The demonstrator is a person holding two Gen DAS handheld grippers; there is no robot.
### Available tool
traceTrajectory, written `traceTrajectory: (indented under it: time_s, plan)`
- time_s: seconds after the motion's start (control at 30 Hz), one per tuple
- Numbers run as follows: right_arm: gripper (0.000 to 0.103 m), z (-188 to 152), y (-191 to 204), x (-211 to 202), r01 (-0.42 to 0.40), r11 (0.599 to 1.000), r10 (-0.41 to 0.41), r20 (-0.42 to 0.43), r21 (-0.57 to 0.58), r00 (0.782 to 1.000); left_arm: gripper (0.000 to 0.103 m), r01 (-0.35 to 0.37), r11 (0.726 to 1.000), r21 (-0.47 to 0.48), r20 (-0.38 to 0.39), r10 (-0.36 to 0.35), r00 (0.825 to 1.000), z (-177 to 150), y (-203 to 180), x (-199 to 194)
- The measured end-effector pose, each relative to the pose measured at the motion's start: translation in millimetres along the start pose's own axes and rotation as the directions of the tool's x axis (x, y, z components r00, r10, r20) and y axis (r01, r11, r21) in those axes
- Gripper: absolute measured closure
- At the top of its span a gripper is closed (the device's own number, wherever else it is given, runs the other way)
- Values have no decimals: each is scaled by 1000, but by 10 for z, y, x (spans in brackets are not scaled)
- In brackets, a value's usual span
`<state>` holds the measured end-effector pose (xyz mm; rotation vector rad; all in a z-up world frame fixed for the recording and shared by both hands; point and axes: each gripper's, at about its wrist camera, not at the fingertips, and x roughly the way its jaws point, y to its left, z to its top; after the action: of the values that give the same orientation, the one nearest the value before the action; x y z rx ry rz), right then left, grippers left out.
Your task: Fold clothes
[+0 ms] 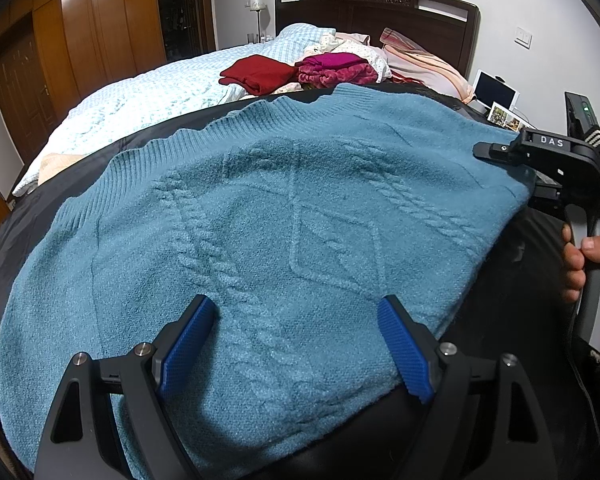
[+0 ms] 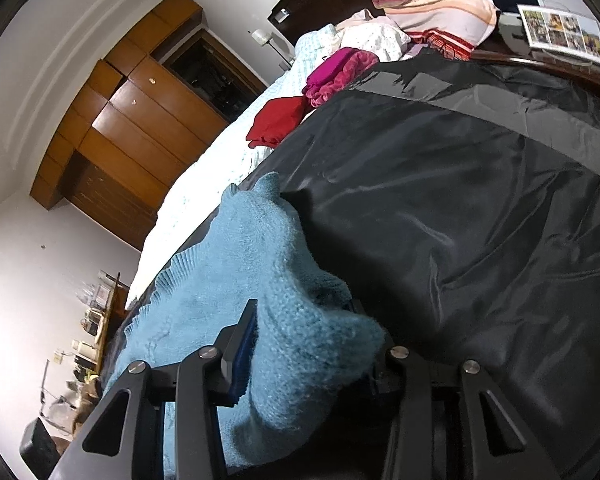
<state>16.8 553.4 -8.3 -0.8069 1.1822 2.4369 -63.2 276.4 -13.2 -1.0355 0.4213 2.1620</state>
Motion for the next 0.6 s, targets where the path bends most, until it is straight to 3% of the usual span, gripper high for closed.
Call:
traceTrajectory:
  time_s: [0.1,0.2,0.27,0.37,0.4,0.47,0.5,0.6]
  plan:
    - [54,28,-14,22,-9,1000,9,-12,23,1000,17,16,1000,-5,-1,-16,1000,18,11,-14]
    - [32,61,41,47,-44,999,44,-26,19,999,16,102,995,17,20,-103,995,31,-43,-96]
    - [21,71,144,90,-41,999,40,-32,-27,999,16,171,981,92,26,-174,984,18,-197,-168]
    - [19,17,278,133,1,992,-4,-21,-126,1000,16,201,956,214,7,-207,978,-24,-458,-196]
    - [22,-8,311,142,12,987,-15,-15,-159,1000,16,212,946,244,-10,-216,976,-41,-534,-174]
    - [55,-27,282,149,19,987,-24,-27,-159,999,16,230,937,263,-36,-228,973,-49,-603,-126]
    - [66,-22,229,148,-10,991,4,-44,-136,999,16,231,937,263,-40,-228,973,-49,-609,-109]
    - [70,-2,244,105,-48,989,43,-34,-141,998,16,273,938,215,-39,-271,962,23,-502,-151]
